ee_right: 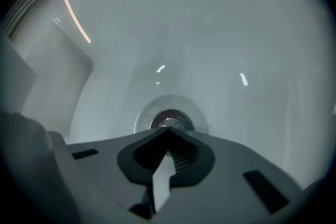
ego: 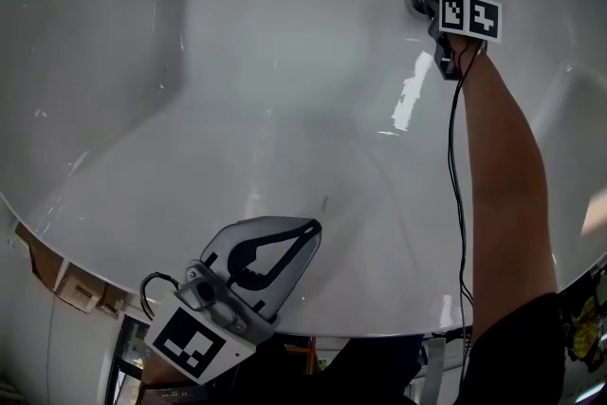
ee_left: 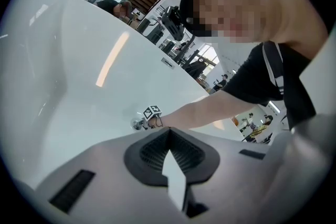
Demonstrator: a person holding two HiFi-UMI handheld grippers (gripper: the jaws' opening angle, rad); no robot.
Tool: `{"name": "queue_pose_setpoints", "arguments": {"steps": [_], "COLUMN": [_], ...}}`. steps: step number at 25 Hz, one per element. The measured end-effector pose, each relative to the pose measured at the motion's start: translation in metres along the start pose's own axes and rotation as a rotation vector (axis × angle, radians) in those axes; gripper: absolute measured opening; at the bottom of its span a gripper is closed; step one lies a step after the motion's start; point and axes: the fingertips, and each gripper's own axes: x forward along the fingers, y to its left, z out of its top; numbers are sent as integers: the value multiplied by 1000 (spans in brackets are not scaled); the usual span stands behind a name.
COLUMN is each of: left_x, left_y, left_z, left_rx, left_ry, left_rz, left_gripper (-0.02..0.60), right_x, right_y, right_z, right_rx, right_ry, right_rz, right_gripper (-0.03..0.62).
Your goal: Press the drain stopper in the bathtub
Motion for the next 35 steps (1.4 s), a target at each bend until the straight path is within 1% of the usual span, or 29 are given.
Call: {"name": "queue_pose_setpoints", "arguments": {"steps": [3, 5, 7, 10, 12, 14, 15, 16, 17, 18, 19, 20, 21, 22, 24, 26, 29, 31, 35], "left_x": [0, 2, 5, 12, 12, 10, 7, 4, 1, -3, -7, -12, -16, -21, -32, -44, -62, -72, -90], "left_y": [5, 8, 8, 11, 12, 9, 6, 3, 0, -2, -4, -8, -14, -20, -34, -45, -57, -70, -106], "left_z": [-1, 2, 5, 10, 13, 16, 15, 14, 13, 13, 14, 16, 19, 22, 30, 37, 45, 54, 87], "left_rx": [-19, -29, -37, -42, -35, -18, -10, -2, 6, 13, 20, 26, 35, 45, 60, 70, 78, 76, 112], "left_ry": [-1, -4, -7, -16, -24, -30, -29, -25, -21, -22, -32, -46, -61, -75, -97, -118, -143, -143, -141], "left_rz": [2, 4, -1, -9, -7, -2, 0, 1, 2, 5, 9, 13, 16, 20, 33, 39, 31, 18, -8], "left_gripper": [11, 11, 11, 11, 11, 11, 11, 11, 11, 11, 11, 11, 11, 11, 11, 11, 11, 11, 11], "right_x": [-1, 2, 4, 6, 7, 8, 6, 1, -9, -23, -41, -63, -87, -114, -171, -232, -321, -376, -480], "right_y": [2, 5, 5, 2, 4, 2, 1, 0, 4, 16, 32, 47, 57, 65, 74, 79, 85, 95, 130], "right_z": [3, 4, 3, 6, 7, 5, 4, 5, 9, 17, 25, 30, 30, 23, 0, -17, -17, -13, -5], "right_rx": [-1, -23, -18, -14, -57, -60, -43, -25, -2, 25, 47, 47, 18, -29, -101, -91, -16, 18, 30], "right_ry": [5, 38, 64, 74, 84, 90, 81, 48, -20, -116, -211, -276, -306, -312, -303, -319, -413, -487, -619], "right_rz": [16, -9, -36, -31, -43, -80, -114, -150, -160, -117, -36, 41, 88, 111, 138, 167, 186, 193, 231], "right_gripper": [15, 15, 17, 15, 17, 17, 17, 17, 17, 15, 15, 15, 15, 15, 15, 15, 15, 15, 16]}}
